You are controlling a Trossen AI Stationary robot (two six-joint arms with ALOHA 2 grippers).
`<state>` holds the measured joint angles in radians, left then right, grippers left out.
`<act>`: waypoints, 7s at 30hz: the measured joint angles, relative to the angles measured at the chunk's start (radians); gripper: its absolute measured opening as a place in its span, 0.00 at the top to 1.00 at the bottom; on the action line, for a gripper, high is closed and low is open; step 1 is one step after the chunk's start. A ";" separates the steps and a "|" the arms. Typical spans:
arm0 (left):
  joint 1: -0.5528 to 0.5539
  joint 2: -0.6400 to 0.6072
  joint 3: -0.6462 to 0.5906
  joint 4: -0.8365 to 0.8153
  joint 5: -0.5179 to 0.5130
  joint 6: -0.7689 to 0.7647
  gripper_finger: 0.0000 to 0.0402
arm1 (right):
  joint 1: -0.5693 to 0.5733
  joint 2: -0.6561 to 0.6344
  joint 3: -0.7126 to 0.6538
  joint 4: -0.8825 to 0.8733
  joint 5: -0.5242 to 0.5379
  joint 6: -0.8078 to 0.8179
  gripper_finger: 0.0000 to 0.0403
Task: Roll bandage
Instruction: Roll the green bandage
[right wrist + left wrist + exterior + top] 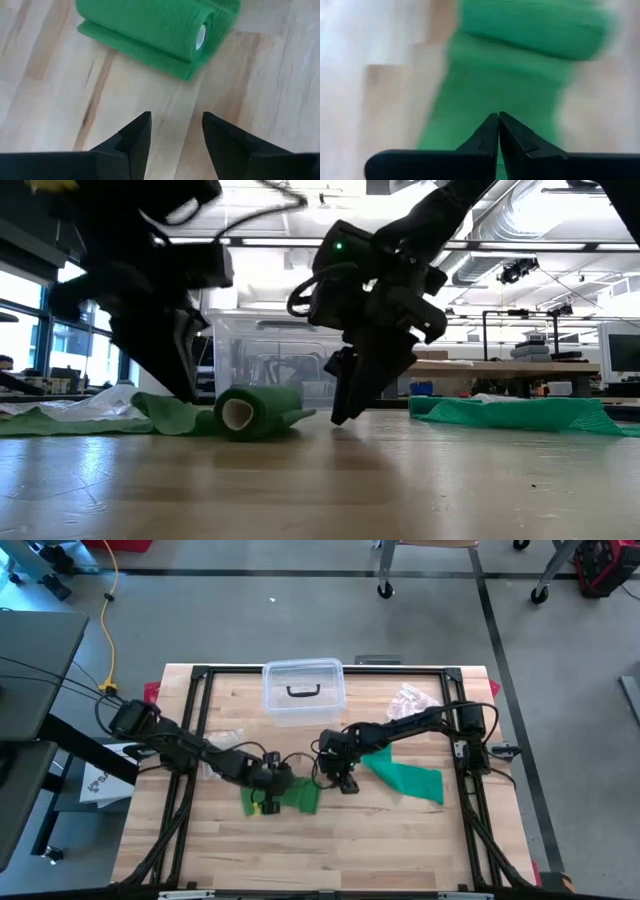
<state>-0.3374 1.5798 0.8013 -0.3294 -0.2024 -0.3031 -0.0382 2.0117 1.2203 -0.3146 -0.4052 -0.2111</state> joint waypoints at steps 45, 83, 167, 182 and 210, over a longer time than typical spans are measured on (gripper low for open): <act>-0.095 0.142 0.012 0.257 -0.341 -0.236 1.00 | 0.316 -0.260 -0.489 0.586 0.312 0.550 0.58; -0.147 0.203 0.013 0.422 -0.209 -0.381 1.00 | 0.415 -0.268 -0.509 0.604 0.818 0.551 0.58; 0.063 0.266 0.010 0.652 -0.058 -0.660 0.65 | 0.425 -0.250 -0.510 0.589 0.650 0.543 0.58; 0.045 0.230 0.012 0.768 -0.087 -0.512 0.97 | 0.538 -0.369 -0.510 0.431 0.751 0.645 0.58; -0.226 -0.259 0.013 0.972 -0.307 -0.165 0.97 | 0.765 -0.717 -0.508 0.760 1.094 0.155 0.58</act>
<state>-0.5632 1.3212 0.8139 0.6426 -0.5089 -0.4679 0.7270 1.2945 0.7120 0.4451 0.6885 -0.0563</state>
